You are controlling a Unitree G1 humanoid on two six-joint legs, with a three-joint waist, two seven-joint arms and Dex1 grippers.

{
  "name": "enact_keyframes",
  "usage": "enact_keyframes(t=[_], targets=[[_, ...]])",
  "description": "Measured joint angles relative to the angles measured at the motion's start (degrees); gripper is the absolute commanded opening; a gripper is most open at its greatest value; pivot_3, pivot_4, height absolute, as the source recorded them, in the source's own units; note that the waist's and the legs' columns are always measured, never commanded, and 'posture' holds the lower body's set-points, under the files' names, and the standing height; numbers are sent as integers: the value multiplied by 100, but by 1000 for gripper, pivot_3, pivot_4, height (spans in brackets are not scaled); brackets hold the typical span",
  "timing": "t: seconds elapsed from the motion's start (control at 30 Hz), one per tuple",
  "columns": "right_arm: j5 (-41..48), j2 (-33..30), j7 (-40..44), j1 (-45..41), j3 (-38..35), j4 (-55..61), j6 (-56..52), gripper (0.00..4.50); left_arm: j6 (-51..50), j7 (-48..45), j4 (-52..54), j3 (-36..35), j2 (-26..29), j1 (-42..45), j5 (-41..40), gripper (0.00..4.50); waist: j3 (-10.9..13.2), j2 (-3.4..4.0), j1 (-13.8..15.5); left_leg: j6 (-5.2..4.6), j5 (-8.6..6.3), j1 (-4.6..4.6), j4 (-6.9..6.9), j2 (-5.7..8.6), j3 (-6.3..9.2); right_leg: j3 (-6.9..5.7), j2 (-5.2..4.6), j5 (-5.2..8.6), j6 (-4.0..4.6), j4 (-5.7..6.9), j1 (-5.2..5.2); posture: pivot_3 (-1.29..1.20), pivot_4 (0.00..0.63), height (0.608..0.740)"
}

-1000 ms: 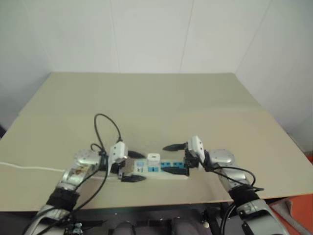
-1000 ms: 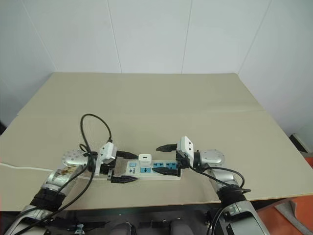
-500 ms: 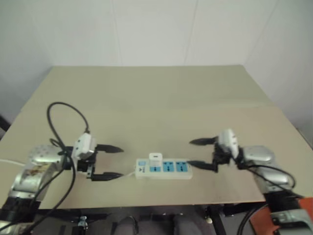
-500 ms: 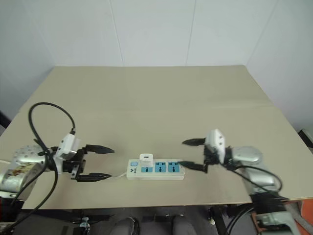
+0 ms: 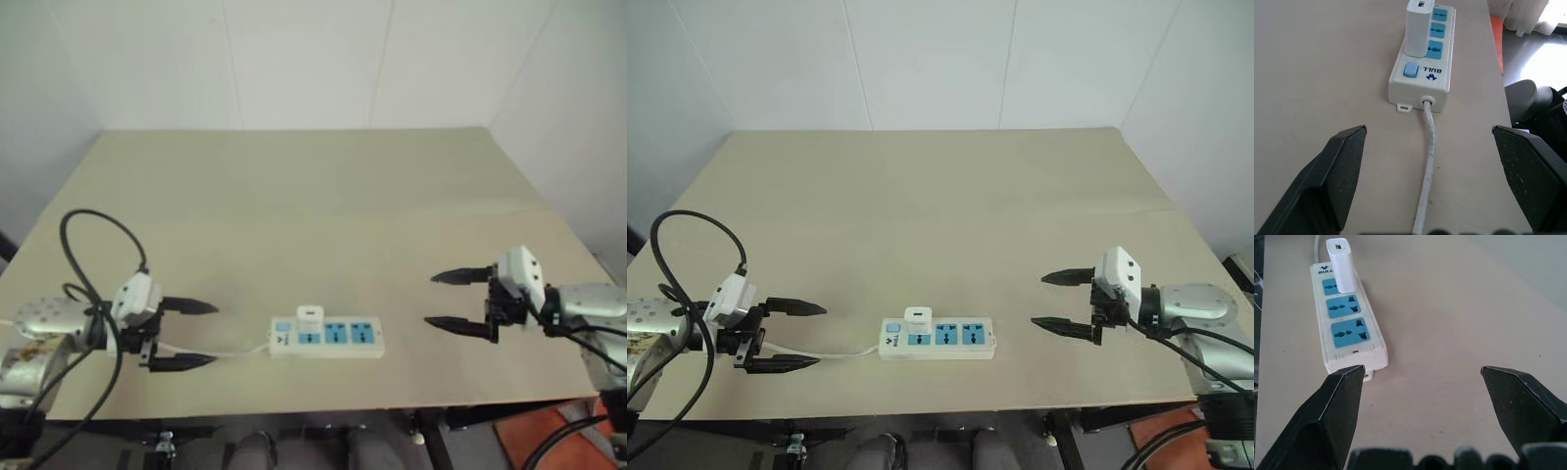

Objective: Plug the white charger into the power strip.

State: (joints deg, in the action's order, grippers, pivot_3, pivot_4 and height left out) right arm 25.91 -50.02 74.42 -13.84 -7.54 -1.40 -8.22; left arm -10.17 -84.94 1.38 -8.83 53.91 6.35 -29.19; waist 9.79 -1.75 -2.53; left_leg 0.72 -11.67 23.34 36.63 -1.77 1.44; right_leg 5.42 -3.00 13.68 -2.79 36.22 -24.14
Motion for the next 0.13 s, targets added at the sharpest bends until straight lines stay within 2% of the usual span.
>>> enact_keyframes(t=[0.13], targets=[[-16, 2, -194, 146, 2, 144, -90, 4500, -1, 20, 11, 2, -18, 1, 0, 4475, 1, 0, -2, 0, 0, 2, 0, 0, -1, 1, 0, 0, 0, -1, 0, 0, 150, 740]])
